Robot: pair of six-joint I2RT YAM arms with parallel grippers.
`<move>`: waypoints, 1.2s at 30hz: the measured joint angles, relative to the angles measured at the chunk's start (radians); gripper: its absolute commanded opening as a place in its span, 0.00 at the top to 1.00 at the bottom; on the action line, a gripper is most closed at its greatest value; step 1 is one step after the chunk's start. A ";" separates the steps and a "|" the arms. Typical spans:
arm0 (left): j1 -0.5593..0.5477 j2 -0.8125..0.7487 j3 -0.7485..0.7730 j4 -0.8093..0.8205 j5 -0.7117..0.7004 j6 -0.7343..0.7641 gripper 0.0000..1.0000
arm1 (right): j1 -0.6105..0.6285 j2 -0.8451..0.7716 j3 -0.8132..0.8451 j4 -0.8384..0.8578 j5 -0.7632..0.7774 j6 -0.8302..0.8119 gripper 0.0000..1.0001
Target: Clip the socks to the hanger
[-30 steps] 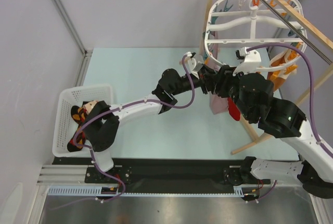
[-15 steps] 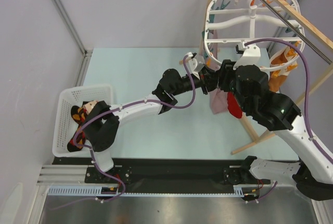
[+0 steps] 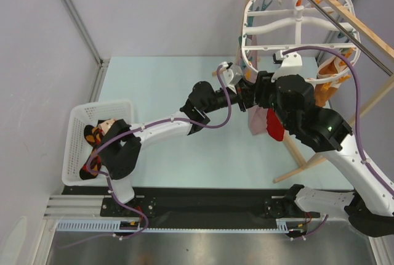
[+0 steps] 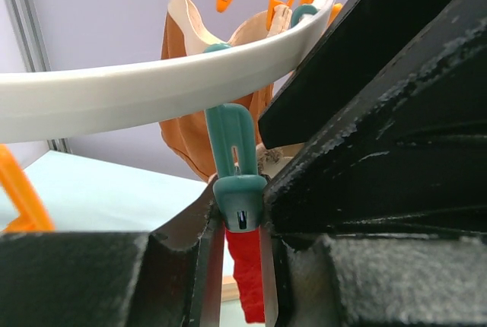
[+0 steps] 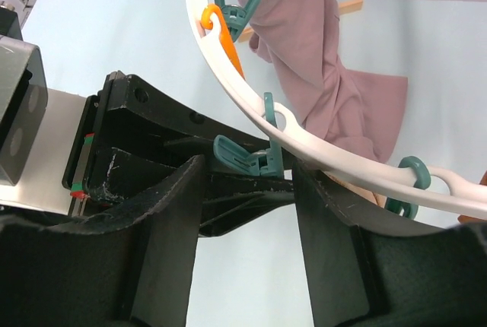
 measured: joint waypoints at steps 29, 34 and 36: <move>0.000 0.000 0.000 -0.023 -0.039 0.000 1.00 | -0.046 -0.023 -0.151 0.239 0.001 -0.115 0.52; 0.000 0.000 0.000 -0.018 -0.041 -0.001 1.00 | -0.049 -0.024 -0.158 0.256 -0.008 -0.119 0.59; 0.000 0.000 0.000 -0.018 -0.042 -0.001 1.00 | -0.050 -0.024 -0.159 0.257 -0.008 -0.120 0.64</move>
